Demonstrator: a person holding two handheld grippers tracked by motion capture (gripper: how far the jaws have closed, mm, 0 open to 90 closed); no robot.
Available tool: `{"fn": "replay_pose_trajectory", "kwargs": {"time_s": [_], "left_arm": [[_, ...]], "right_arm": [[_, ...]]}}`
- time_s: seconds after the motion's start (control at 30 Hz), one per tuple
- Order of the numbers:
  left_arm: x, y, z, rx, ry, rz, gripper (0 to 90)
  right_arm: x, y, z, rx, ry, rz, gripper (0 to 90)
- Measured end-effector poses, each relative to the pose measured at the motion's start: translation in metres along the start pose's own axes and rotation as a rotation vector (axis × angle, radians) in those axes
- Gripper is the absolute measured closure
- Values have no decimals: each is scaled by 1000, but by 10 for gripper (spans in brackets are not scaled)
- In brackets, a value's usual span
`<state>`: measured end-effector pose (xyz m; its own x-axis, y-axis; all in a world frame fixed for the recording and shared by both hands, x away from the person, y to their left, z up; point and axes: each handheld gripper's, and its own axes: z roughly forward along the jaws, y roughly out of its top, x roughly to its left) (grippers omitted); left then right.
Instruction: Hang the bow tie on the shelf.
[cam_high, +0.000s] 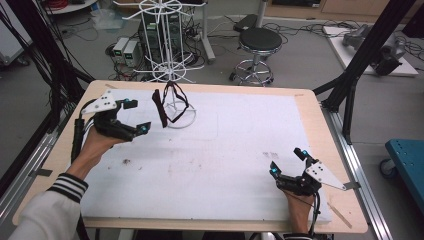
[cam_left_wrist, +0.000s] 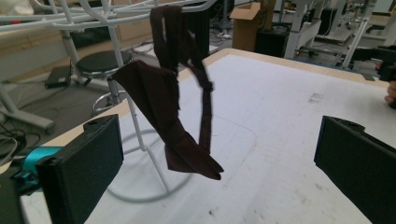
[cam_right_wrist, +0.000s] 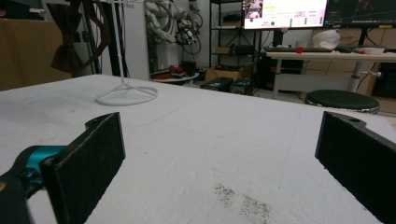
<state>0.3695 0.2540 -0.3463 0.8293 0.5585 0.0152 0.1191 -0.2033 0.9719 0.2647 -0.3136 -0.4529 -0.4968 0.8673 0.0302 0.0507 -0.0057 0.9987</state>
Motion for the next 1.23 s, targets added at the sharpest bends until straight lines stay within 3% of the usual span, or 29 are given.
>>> {"fn": "replay_pose_trajectory", "kwargs": {"time_s": [0.07,0.37,0.47,0.8,0.97,1.23], "left_arm": [[-2,-9,-11,-11,15,20,17],[-16,-52,-47,-36,66,-1,17],[-25,-65,-54,-82,82,-32,17],[-50,-110,-68,-206,164,-58,17],[-56,-125,-70,-205,202,-40,17],[-56,-128,-74,-251,213,-49,17]], "right_arm": [[1,0,0,0,-4,-9,8],[1,0,0,1,-7,-10,7],[1,0,0,-5,-6,-14,7],[1,0,0,-9,-10,-13,8],[1,0,0,-9,-9,-11,8],[2,0,-1,-5,-9,-15,8]]}}
